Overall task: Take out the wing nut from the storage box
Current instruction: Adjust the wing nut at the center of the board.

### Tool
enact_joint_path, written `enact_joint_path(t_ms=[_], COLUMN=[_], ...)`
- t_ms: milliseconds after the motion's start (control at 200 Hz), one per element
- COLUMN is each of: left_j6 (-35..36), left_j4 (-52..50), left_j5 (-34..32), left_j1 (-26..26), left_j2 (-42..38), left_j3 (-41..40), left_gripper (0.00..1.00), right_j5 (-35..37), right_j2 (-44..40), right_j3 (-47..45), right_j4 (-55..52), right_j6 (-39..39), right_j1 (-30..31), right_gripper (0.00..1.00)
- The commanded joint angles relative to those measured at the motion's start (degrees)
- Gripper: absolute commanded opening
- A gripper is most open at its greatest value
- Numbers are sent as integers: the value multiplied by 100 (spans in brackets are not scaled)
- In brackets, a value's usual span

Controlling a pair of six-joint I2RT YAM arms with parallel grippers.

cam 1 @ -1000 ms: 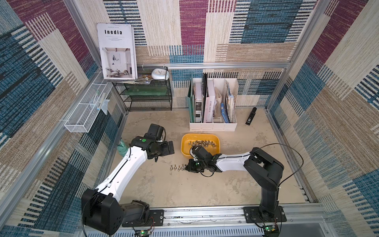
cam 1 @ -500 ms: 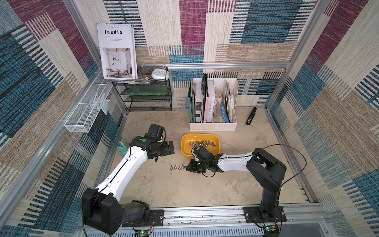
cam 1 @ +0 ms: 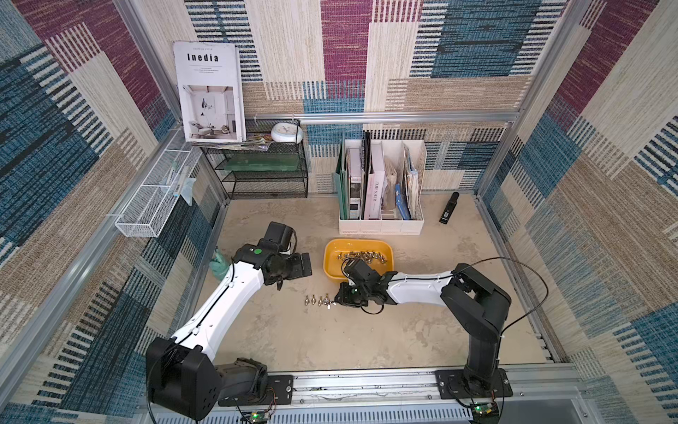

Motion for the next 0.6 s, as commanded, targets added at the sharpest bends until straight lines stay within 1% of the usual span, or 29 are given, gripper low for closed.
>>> enact_joint_path(t_ms=[0, 80, 225, 321, 451, 521, 596], left_j6=[38, 37, 36, 66, 112, 132, 140], left_j4=[80, 84, 85, 79, 47, 16, -3], left_j5=[55, 50, 27, -10, -45, -86, -100], left_j1=[8, 12, 8, 19, 25, 56, 130], left_j2=[-25, -19, -20, -53, -87, -117, -157], left_j3=[4, -2, 32, 58, 83, 93, 102], left_gripper=[99, 99, 99, 99, 99, 99, 99], right_j5=[275, 354, 499, 624, 639, 581, 519], right_j2=[-198, -299, -231, -210, -157, -106, -17], right_j3=[-51, 33, 400, 507, 549, 647, 797], right_j4=[-352, -553, -922, -928, -983, -1057, -1154], right_j6=[-460, -957, -2046, -2561, -3115, -3430, -3783], right_j1=[12, 32, 134, 231, 272, 318, 399], right_gripper=[27, 31, 31, 32, 37, 43, 46])
